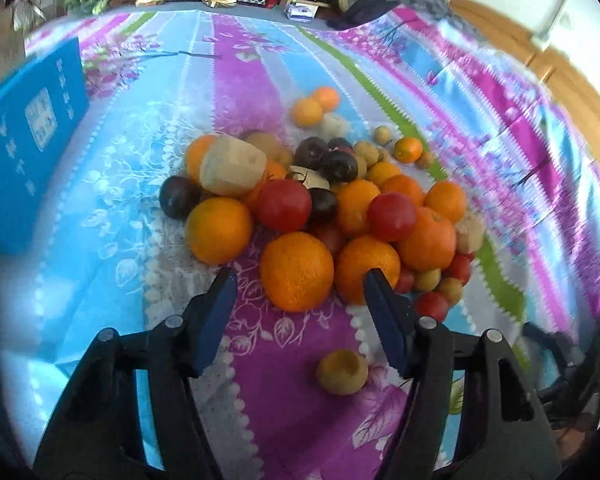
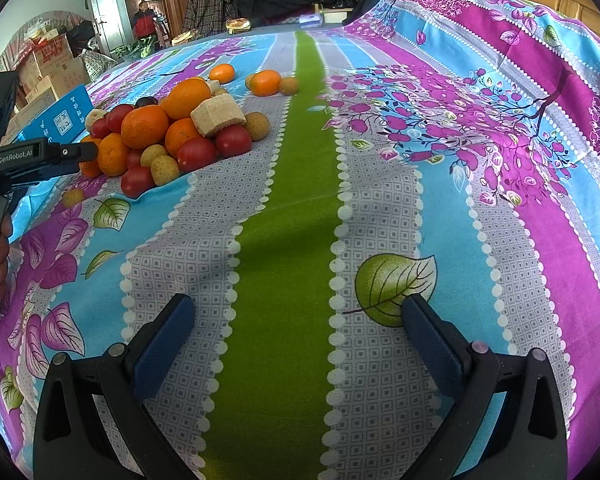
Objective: Organize fruits
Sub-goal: 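Reach the left tool to the large orange and close on it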
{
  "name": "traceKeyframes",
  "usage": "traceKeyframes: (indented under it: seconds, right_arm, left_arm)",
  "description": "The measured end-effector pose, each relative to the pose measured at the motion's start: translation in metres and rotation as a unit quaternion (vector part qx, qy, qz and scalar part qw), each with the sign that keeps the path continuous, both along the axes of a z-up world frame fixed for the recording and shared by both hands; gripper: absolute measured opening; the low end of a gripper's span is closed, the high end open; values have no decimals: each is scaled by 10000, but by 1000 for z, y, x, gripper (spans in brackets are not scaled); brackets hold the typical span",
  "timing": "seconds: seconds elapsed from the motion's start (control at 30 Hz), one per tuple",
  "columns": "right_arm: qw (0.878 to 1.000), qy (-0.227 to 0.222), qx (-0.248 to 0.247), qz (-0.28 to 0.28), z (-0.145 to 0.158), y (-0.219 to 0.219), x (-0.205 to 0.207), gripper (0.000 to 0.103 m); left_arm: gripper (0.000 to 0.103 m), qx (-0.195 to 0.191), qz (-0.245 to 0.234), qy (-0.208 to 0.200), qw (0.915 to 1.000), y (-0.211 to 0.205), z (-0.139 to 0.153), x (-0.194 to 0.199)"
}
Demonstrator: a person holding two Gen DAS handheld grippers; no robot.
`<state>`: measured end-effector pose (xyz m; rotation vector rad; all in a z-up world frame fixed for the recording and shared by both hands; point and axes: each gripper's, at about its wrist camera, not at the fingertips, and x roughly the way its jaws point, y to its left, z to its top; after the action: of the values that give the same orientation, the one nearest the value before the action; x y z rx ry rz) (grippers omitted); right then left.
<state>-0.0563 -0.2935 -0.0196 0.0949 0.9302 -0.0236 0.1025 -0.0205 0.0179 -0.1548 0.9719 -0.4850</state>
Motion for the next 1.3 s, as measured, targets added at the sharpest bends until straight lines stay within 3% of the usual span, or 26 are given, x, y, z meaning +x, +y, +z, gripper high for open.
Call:
traceKeyframes:
  seconds: [0.1,0.17,0.23,0.4,0.6,0.67,0.8,0.87,0.9,0.97,1.0,1.3]
  right_arm:
    - [10000,0,3,0,0,0,0,103]
    - [10000,2,0,0,0,0,0,103]
    - [10000,0,0,0,0,0,0,103]
    - [10000,1,0,0,0,0,0,103]
    - [10000,2,1,0,0,0,0,103]
    - [10000,3,1,1,0,0,0,103]
    - [10000,-26,31,3,1,0,0,103]
    - [10000,-60,44,-12,3,-1,-2,94]
    - [10000,-66,72,3,5,-1,-2,91]
    - [9994,-107,285,185,13,0,-2,72]
    - [9987,-110,401,297,17,2,-1,69]
    - [9831,-95,1460,1103,35,55,41,63]
  left_arm:
    - [62,-258,-44,48,9996,7,-5,1]
    - [35,-330,-139,41,9994,7,-5,-2]
    - [33,-219,-107,-20,9997,10,-3,-7]
    - [34,27,0,-154,9999,8,1,-9]
    - [42,80,67,-199,9997,-2,-3,0]
    - [49,90,129,-175,9997,-1,-6,2]
    - [42,86,66,-113,9999,-2,-6,3]
    - [42,308,-2,-237,9992,-6,-1,-3]
    - [42,299,6,-275,9992,-5,2,-6]
    - [42,167,100,-321,9993,5,10,-15]
    - [42,125,187,-354,9991,12,15,-20]
    - [42,88,723,-367,9967,52,32,-57]
